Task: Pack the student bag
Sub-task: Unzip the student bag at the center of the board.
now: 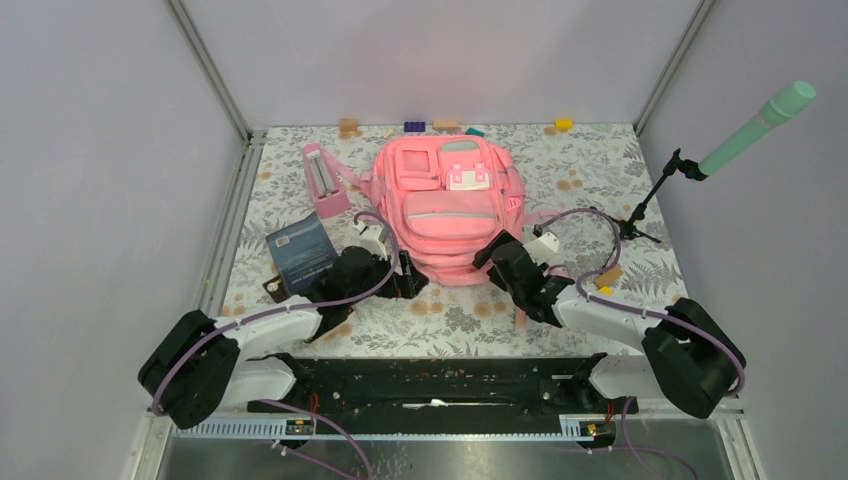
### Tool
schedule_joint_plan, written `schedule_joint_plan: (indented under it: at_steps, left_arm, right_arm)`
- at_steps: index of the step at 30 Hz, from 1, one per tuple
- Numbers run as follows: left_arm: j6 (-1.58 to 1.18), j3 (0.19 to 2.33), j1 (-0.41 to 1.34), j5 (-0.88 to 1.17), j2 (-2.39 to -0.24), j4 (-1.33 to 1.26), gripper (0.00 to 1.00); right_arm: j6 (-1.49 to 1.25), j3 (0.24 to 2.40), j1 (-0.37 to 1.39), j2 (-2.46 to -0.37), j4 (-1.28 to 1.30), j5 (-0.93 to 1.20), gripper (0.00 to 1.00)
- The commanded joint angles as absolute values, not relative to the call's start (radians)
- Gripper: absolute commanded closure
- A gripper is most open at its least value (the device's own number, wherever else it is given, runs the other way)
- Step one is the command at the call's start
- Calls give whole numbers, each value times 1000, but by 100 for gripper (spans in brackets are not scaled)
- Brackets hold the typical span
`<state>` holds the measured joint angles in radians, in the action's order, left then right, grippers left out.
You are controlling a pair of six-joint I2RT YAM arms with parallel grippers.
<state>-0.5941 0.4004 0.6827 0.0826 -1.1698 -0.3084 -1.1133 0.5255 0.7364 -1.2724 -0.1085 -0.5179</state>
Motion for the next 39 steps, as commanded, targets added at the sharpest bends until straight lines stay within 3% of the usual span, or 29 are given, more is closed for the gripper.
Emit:
schedule_joint_plan:
  at_steps: [1, 11, 19, 27, 39]
  left_arm:
    - [-562, 468, 688, 22, -1223, -389, 5]
    - [-259, 728, 745, 32, -1238, -115, 4]
    - [-90, 930, 819, 61, -1426, 69, 3]
    - [16, 975, 840, 7, -1518, 83, 3]
    - [54, 1015, 865, -101, -1581, 29, 27]
  right_arm:
    - [-1186, 512, 719, -1308, -227, -497, 5]
    - [-1197, 473, 690, -1396, -335, -450, 16]
    - [-1187, 426, 689, -1346, -363, -419, 11]
    - [-1186, 363, 690, -1239, -370, -437, 11]
    - [-1182, 338, 690, -1217, -398, -416, 14]
